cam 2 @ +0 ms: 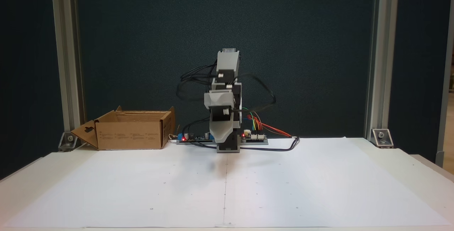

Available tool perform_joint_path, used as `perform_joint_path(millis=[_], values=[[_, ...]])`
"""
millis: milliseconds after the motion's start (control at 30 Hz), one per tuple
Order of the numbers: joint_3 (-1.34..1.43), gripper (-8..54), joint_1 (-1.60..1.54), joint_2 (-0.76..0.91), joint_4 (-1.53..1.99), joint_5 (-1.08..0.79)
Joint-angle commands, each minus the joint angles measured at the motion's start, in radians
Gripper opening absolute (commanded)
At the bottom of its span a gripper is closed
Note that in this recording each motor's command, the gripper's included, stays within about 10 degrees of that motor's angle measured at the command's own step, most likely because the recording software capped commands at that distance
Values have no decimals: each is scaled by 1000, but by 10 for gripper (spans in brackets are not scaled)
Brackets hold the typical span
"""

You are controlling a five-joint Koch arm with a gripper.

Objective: Grasp a green dice and put it in the bin.

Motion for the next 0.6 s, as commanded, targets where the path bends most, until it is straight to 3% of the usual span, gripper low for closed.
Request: perform_joint_path(millis=[0,567], values=[[-14,421,2,117,-165,15],[278,422,-5,117,-842,17]])
